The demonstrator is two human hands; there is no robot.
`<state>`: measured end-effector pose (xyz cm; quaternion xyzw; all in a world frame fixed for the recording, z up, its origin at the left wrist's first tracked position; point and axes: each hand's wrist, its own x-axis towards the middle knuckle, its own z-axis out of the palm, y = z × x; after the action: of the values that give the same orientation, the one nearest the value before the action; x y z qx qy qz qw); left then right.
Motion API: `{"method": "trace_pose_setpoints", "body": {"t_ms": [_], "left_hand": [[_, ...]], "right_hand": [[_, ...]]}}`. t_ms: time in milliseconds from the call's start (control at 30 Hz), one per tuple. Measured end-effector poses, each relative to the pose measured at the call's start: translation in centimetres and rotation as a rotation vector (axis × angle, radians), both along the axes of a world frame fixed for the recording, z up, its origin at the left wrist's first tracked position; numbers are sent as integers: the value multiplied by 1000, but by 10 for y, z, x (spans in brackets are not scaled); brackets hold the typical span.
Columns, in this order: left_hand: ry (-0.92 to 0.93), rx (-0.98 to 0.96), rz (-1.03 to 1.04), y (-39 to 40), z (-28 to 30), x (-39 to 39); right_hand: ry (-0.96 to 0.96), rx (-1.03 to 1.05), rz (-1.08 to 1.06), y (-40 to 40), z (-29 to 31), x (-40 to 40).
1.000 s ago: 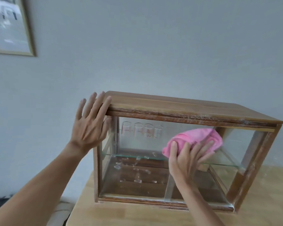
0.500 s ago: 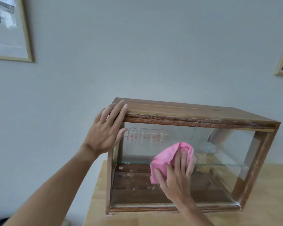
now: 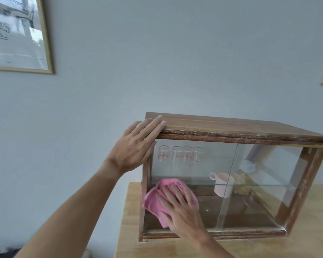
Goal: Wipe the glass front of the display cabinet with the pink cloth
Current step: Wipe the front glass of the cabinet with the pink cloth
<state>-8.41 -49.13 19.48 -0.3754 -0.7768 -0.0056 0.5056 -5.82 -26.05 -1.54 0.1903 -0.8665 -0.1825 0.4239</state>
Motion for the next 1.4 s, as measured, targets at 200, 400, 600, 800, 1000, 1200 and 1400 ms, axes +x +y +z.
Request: {"method": "trace_pose_setpoints", "body": {"t_ms": [200,400,600,800,1000,1200,1400], "left_hand": [[-107,11,-106,-1,2,1],[-141,52,-146,2,3,4],[-78,108,-74,11,-5,7],[-29,197,113,36,-21,8],[57,208,199,44,-28,-4],[133,252,196,48,-35,-13],[162,262,193,49,-38,-16]], "right_hand": [[96,-431,-102,6,62,-2],[198,-473,90,-77,109,-23],[90,-116,217,-28,93,-24],[-87,-76,-49,56,4,15],[91,-471,-250,89,65,4],[161,-617,-181,36,73,-14],[-201,-296,-126,16,-63,17]]}}
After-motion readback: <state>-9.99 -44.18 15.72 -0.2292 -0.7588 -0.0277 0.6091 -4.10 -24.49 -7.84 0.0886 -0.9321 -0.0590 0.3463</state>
